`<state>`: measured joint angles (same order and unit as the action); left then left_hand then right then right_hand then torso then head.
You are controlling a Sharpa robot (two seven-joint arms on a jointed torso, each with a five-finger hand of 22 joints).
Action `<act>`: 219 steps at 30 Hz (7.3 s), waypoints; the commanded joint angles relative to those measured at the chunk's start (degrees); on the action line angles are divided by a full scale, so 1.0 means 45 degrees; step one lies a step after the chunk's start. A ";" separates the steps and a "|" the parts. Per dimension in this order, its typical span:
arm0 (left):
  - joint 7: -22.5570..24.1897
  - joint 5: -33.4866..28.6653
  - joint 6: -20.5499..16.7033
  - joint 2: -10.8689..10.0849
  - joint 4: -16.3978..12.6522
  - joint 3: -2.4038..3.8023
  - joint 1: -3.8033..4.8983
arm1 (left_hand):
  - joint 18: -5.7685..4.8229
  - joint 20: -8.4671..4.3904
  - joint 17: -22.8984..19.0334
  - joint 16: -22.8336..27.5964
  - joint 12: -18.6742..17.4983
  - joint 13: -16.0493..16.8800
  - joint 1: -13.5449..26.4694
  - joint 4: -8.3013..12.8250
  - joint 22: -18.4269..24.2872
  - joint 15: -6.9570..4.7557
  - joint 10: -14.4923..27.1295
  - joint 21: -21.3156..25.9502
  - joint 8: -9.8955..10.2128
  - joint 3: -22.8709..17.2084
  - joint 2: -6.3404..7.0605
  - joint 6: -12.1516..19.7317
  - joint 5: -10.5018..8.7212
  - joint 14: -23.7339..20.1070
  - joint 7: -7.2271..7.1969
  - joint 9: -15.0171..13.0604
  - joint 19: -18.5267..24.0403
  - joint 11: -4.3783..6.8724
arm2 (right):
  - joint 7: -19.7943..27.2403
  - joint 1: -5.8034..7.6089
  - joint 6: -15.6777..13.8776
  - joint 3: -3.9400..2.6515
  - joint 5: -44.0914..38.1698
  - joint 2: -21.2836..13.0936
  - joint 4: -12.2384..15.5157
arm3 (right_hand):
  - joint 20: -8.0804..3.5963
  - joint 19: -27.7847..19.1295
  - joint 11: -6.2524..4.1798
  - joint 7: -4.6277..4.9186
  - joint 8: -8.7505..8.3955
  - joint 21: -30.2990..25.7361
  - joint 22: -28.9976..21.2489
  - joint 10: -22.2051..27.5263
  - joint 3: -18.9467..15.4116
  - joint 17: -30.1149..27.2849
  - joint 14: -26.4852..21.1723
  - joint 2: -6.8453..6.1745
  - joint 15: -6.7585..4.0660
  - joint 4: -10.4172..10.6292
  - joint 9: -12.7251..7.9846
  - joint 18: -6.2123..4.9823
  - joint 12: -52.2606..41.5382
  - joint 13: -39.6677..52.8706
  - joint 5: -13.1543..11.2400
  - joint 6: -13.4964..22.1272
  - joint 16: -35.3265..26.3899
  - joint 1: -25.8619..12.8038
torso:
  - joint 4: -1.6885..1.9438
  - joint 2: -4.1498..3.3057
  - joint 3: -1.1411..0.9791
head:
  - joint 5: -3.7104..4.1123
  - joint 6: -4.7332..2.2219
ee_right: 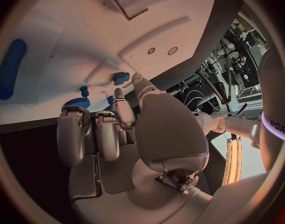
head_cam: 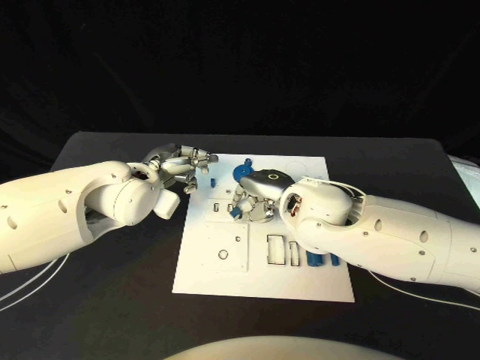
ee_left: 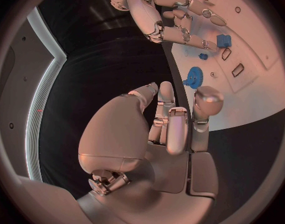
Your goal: Assemble the parts on the task board
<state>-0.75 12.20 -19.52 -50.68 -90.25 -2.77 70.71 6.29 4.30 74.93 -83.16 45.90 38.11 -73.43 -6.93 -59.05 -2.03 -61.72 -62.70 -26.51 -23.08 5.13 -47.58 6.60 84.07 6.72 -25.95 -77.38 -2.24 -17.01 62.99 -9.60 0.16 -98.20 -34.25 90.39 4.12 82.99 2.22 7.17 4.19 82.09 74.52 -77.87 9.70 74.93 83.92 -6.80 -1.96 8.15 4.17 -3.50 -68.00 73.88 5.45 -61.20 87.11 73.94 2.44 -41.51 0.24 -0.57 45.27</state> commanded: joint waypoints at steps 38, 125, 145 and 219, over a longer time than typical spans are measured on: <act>-0.0318 0.0423 0.0299 0.0016 0.0000 0.0004 -0.0021 | 0.0108 -0.0028 0.1619 -0.0098 -0.0091 -0.0090 -0.0182 0.0152 -0.0129 0.0034 0.0021 -0.0059 0.0036 0.0031 -0.0041 -0.0125 0.0000 0.0578 0.0031 0.0069 -0.0093 0.0033 | -0.0234 -0.0131 -0.0253 0.0003 -0.0576 0.0174 -0.0327 | 0.0040 0.0069 0.0082 0.0098 -0.0129 0.0115 0.0129 0.0027 0.0644 0.2618 0.1176 0.0037 0.0069 -0.0775 -0.0070 0.0081 -0.0155 0.0017 -0.0353 0.0286 0.0098 0.1920 | 0.0002 -0.0010 -0.0002 | -0.0037 0.0105; -0.0601 0.0626 0.0584 -0.0036 -0.0037 0.0000 -0.0024 | 0.0090 -0.0033 0.1674 -0.0155 -0.0088 -0.0169 -0.0186 0.0169 -0.0195 0.0035 0.0006 -0.0110 0.0038 0.0115 -0.0063 -0.0137 -0.0013 0.0611 0.0043 0.0137 -0.0154 0.0024 | 0.0668 -0.0297 -0.1836 0.0042 0.0305 -0.0307 0.0179 | -0.0397 0.0096 -0.0466 -0.0560 0.0674 0.0124 0.0171 -0.0373 0.1857 0.2634 0.1178 0.1210 -0.0405 -0.1248 0.0244 0.0086 -0.0503 0.0241 0.0217 -0.1322 0.0078 0.1295 | -0.0022 0.0018 0.0007 | -0.0076 0.0221; -0.1061 0.2367 0.1205 -0.0154 -0.0317 -0.0027 -0.0366 | -0.0030 -0.0079 0.1984 -0.0451 0.0045 -0.0453 0.0076 0.0184 -0.0782 -0.0027 -0.0176 -0.0606 -0.0057 0.1211 0.0486 -0.0578 -0.0082 0.0764 -0.0085 0.0438 -0.0475 0.0105 | 0.0112 -0.0189 -0.2074 -0.0189 0.0038 -0.1137 0.1082 | -0.0385 0.0096 -0.0458 -0.0547 0.0694 0.0119 0.0165 -0.0327 0.1849 0.2630 0.1177 0.1153 -0.0390 -0.1235 0.0250 0.0085 -0.0385 0.0169 0.0270 -0.1323 0.0072 0.1149 | -0.0012 -0.0001 0.0008 | -0.0016 0.0045; -0.2943 0.5546 0.1283 0.0468 -0.0483 0.0006 -0.0556 | -0.0525 -0.0566 0.3349 -0.1519 0.0948 -0.0431 -0.1394 0.0337 -0.3309 -0.0538 -0.0956 -0.2827 -0.1159 0.3610 -0.0402 -0.1660 0.0012 0.1319 -0.0772 0.0838 -0.1449 0.0710 | -0.0715 -0.0119 -0.2379 -0.0313 -0.0435 -0.1313 0.2087 | -0.0377 0.0099 -0.0458 -0.0547 0.0726 0.0110 0.0157 -0.0376 0.1896 0.2639 0.1180 0.1123 -0.0386 -0.1230 0.0259 0.0082 -0.0341 0.0155 0.0380 -0.1347 0.0076 0.0992 | -0.0007 -0.0002 0.0013 | -0.0055 0.0052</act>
<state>-13.19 36.61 -13.90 -48.66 -92.47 -2.70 68.26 4.70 1.85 74.92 -89.82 50.27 36.19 -79.16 -5.73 -73.89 -4.09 -65.93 -75.22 -31.46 -6.75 3.17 -54.97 6.46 84.07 3.44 -22.23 -83.54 0.72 -20.26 62.41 -19.93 -1.14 -99.41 -40.22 99.50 2.78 83.49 0.28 5.51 6.18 82.55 74.94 -79.40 18.01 74.95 83.92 -2.43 -3.59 2.62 4.54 -3.51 -69.77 74.63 7.00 -65.18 87.55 78.42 2.43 -41.52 0.30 -0.79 45.50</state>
